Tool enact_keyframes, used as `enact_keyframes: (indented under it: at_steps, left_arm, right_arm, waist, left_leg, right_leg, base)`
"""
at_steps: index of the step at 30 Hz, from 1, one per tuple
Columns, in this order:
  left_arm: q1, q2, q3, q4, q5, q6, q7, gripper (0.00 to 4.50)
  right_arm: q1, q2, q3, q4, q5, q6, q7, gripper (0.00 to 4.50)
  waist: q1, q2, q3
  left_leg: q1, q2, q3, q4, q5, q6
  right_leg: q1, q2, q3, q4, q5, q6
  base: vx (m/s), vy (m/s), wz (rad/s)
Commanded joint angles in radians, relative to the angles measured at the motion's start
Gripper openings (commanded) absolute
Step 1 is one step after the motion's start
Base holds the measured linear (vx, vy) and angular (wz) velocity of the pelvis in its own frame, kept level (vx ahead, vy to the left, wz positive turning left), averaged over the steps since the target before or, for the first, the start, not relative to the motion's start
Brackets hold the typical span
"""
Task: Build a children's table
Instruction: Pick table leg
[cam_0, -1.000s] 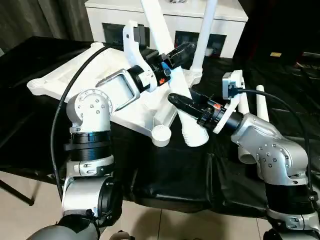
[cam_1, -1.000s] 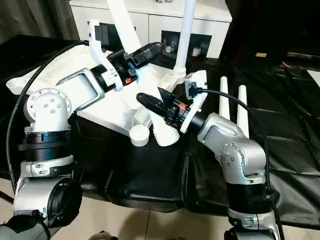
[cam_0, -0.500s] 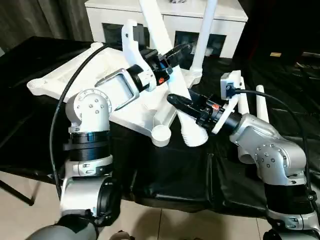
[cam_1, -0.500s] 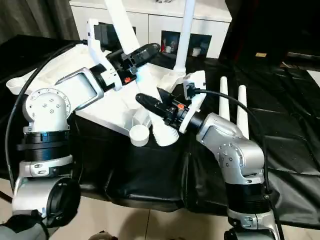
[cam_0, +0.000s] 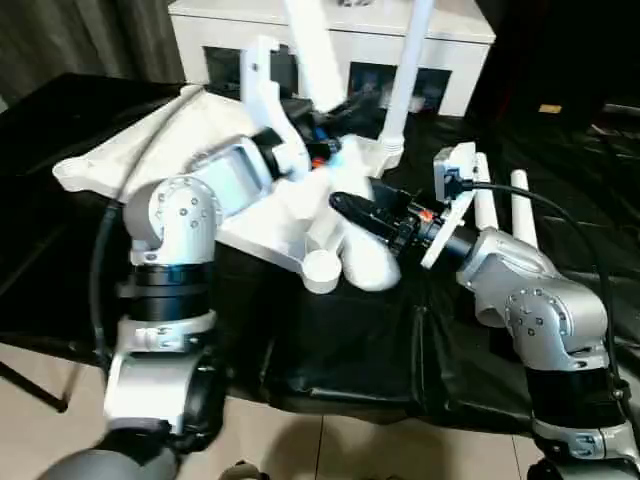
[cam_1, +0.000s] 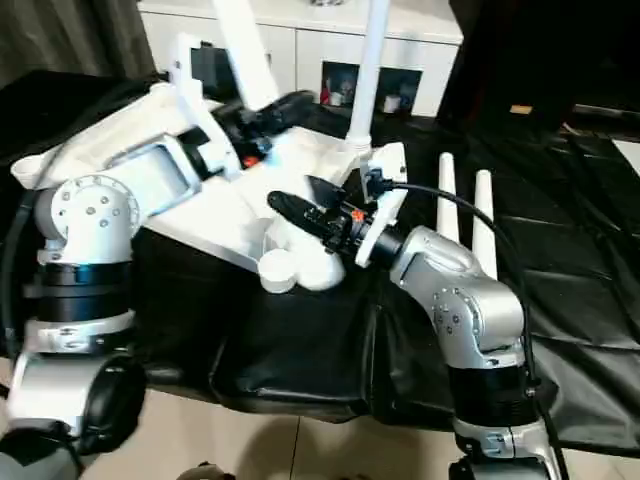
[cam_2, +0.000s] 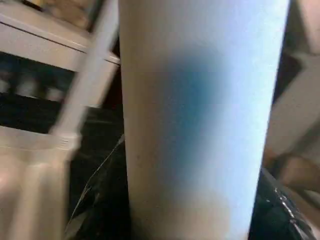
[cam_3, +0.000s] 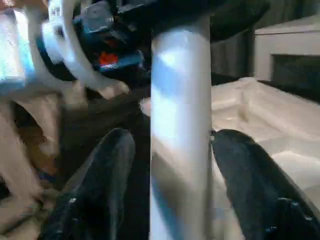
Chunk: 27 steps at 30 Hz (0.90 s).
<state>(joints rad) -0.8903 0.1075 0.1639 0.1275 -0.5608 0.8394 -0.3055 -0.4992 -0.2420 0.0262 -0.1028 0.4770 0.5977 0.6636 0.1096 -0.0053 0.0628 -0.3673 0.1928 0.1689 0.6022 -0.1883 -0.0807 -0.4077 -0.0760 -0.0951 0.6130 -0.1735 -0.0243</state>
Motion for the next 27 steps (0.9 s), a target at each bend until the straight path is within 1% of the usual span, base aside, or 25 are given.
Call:
enact_keyframes:
  at_steps: [1,2,3,4,5,6,7,9,10,11,12,13,14,15,16,17,18,21,26,27]
  left_arm:
    - [-0.004,0.005,-0.040,0.009,0.056,-0.046,0.024,1.81]
    - [-0.010,-0.002,-0.043,0.021,0.080,-0.076,0.051,1.80]
    - [-0.011,-0.003,-0.043,0.023,0.082,-0.079,0.055,1.80]
    - [-0.013,-0.005,-0.042,0.026,0.089,-0.089,0.065,1.80]
    - [-0.015,-0.002,-0.055,0.034,0.106,-0.105,0.066,1.80]
    - [-0.016,-0.004,-0.057,0.038,0.113,-0.113,0.072,1.80]
    - [-0.018,-0.006,-0.061,0.046,0.122,-0.123,0.072,1.80]
    - [-0.019,-0.006,-0.064,0.050,0.127,-0.128,0.071,1.80]
    - [-0.020,-0.008,-0.066,0.054,0.136,-0.139,0.074,1.80]
    - [-0.021,-0.007,-0.069,0.057,0.140,-0.144,0.071,1.80]
    - [-0.021,-0.008,-0.069,0.059,0.143,-0.150,0.072,1.80]
    - [-0.019,-0.007,-0.070,0.059,0.146,-0.153,0.070,1.80]
    - [-0.019,-0.007,-0.070,0.060,0.147,-0.155,0.071,1.80]
    - [-0.017,-0.006,-0.071,0.059,0.148,-0.157,0.069,1.80]
    - [-0.016,-0.005,-0.073,0.060,0.149,-0.158,0.065,1.80]
    - [-0.016,-0.004,-0.074,0.060,0.149,-0.159,0.063,1.80]
    - [-0.015,-0.004,-0.076,0.060,0.150,-0.160,0.061,1.80]
    - [-0.014,-0.004,-0.076,0.060,0.154,-0.162,0.060,1.80]
    - [-0.012,-0.001,-0.081,0.062,0.157,-0.164,0.053,1.80]
    - [-0.011,-0.001,-0.081,0.061,0.158,-0.164,0.051,1.80]
  right_arm:
    - [-0.034,-0.008,0.042,0.005,-0.074,-0.042,-0.036,3.12]
    - [-0.049,-0.008,0.084,0.009,-0.139,-0.055,-0.076,3.26]
    - [-0.051,-0.008,0.090,0.011,-0.148,-0.056,-0.082,3.35]
    - [-0.055,-0.008,0.106,0.014,-0.173,-0.059,-0.099,3.39]
    - [-0.065,0.008,0.138,0.031,-0.230,-0.060,-0.158,3.39]
    - [-0.069,0.014,0.157,0.041,-0.260,-0.060,-0.187,3.39]
    - [-0.070,0.031,0.180,0.062,-0.285,-0.062,-0.217,3.39]
    - [-0.070,0.038,0.196,0.075,-0.302,-0.062,-0.234,3.39]
    - [-0.072,0.046,0.229,0.106,-0.339,-0.047,-0.268,3.39]
    - [-0.075,0.059,0.234,0.128,-0.353,-0.030,-0.296,3.39]
    - [-0.077,0.068,0.232,0.137,-0.358,-0.025,-0.309,3.39]
    - [-0.080,0.090,0.219,0.152,-0.353,-0.013,-0.330,3.21]
    - [-0.082,0.100,0.212,0.159,-0.349,-0.012,-0.338,3.11]
    - [-0.085,0.121,0.199,0.171,-0.338,-0.015,-0.347,3.11]
    - [-0.086,0.132,0.194,0.178,-0.335,-0.018,-0.347,3.01]
    - [-0.087,0.136,0.192,0.180,-0.336,-0.020,-0.346,2.91]
    - [-0.088,0.139,0.193,0.183,-0.339,-0.023,-0.346,2.91]
    - [-0.089,0.143,0.193,0.190,-0.337,-0.032,-0.347,2.60]
    - [-0.089,0.154,0.168,0.196,-0.316,-0.040,-0.343,2.16]
    - [-0.089,0.156,0.165,0.197,-0.317,-0.041,-0.343,2.16]
  waist:
    - [-0.001,-0.003,-0.080]
    - [-0.002,-0.003,-0.080]
    - [-0.003,-0.003,-0.080]
    - [-0.002,-0.002,-0.081]
    - [-0.003,-0.001,-0.081]
    - [-0.003,-0.001,-0.081]
    - [-0.006,0.000,-0.082]
    - [-0.008,-0.001,-0.082]
    - [-0.007,0.000,-0.083]
    - [-0.008,-0.001,-0.082]
    - [-0.010,0.000,-0.082]
    - [-0.010,-0.001,-0.082]
    - [-0.012,-0.001,-0.081]
    - [-0.012,0.000,-0.082]
    - [-0.015,0.000,-0.082]
    - [-0.016,0.001,-0.081]
    - [-0.018,0.001,-0.081]
    - [-0.020,0.000,-0.081]
    - [-0.020,0.000,-0.081]
    - [-0.020,0.001,-0.082]
  left_leg:
    - [0.004,0.029,-0.008,-0.061,-0.058,0.028]
    - [0.004,0.028,-0.007,-0.060,-0.062,0.026]
    - [0.002,0.027,-0.007,-0.060,-0.059,0.019]
    - [0.003,0.027,-0.008,-0.060,-0.060,0.017]
    - [0.002,0.028,-0.008,-0.060,-0.056,0.015]
    - [0.002,0.028,-0.008,-0.060,-0.056,0.015]
    - [0.003,0.026,-0.008,-0.061,-0.056,0.009]
    - [0.005,0.027,-0.007,-0.061,-0.071,0.006]
    - [0.005,0.028,-0.008,-0.061,-0.068,0.006]
    - [0.003,0.027,-0.008,-0.061,-0.061,0.006]
    - [0.003,0.026,-0.007,-0.062,-0.066,0.007]
    - [0.005,0.027,-0.008,-0.062,-0.074,0.008]
    - [0.004,0.027,-0.008,-0.063,-0.078,0.008]
    - [0.005,0.028,-0.008,-0.063,-0.080,0.006]
    - [0.003,0.028,-0.009,-0.063,-0.082,0.007]
    - [0.004,0.028,-0.008,-0.063,-0.085,0.007]
    - [0.004,0.029,-0.008,-0.063,-0.085,0.007]
    - [0.005,0.028,-0.008,-0.063,-0.086,0.007]
    - [0.005,0.028,-0.007,-0.062,-0.076,0.014]
    - [0.005,0.028,-0.007,-0.062,-0.073,0.014]
  right_leg:
    - [0.067,-0.064,0.055,-0.065,-0.135,-0.143]
    - [0.068,-0.064,0.055,-0.065,-0.137,-0.143]
    - [0.068,-0.063,0.056,-0.065,-0.137,-0.143]
    - [0.068,-0.064,0.056,-0.064,-0.135,-0.144]
    - [0.068,-0.065,0.057,-0.061,-0.118,-0.147]
    - [0.068,-0.065,0.057,-0.061,-0.118,-0.147]
    - [0.067,-0.064,0.056,-0.061,-0.111,-0.157]
    - [0.068,-0.064,0.057,-0.059,-0.109,-0.164]
    - [0.068,-0.065,0.058,-0.058,-0.100,-0.166]
    - [0.069,-0.064,0.058,-0.056,-0.081,-0.169]
    - [0.068,-0.064,0.059,-0.056,-0.080,-0.173]
    - [0.070,-0.064,0.058,-0.057,-0.082,-0.174]
    - [0.069,-0.066,0.059,-0.056,-0.084,-0.175]
    - [0.070,-0.066,0.059,-0.056,-0.083,-0.175]
    - [0.070,-0.066,0.059,-0.055,-0.076,-0.178]
    - [0.070,-0.066,0.058,-0.056,-0.076,-0.178]
    - [0.070,-0.066,0.059,-0.055,-0.072,-0.178]
    - [0.070,-0.065,0.059,-0.055,-0.071,-0.181]
    - [0.070,-0.066,0.060,-0.053,-0.062,-0.183]
    - [0.071,-0.066,0.060,-0.053,-0.057,-0.185]
  base:
    - [0.000,0.000,0.00]
    - [0.000,0.000,0.00]
    - [0.000,0.000,0.00]
    - [0.000,0.000,0.00]
    - [0.000,0.000,0.00]
    - [0.000,0.000,0.00]
    - [0.000,0.000,0.00]
    - [0.000,0.000,0.00]
    - [0.000,0.000,0.00]
    - [0.000,0.000,0.00]
    - [0.000,0.000,0.00]
    - [0.000,0.000,0.00]
    - [0.000,0.000,0.00]
    - [0.000,0.000,0.00]
    - [0.000,0.000,0.00]
    - [0.000,0.000,0.00]
    - [0.000,0.000,0.00]
    - [0.000,0.000,0.00]
    - [0.000,0.000,0.00]
    - [0.000,0.000,0.00]
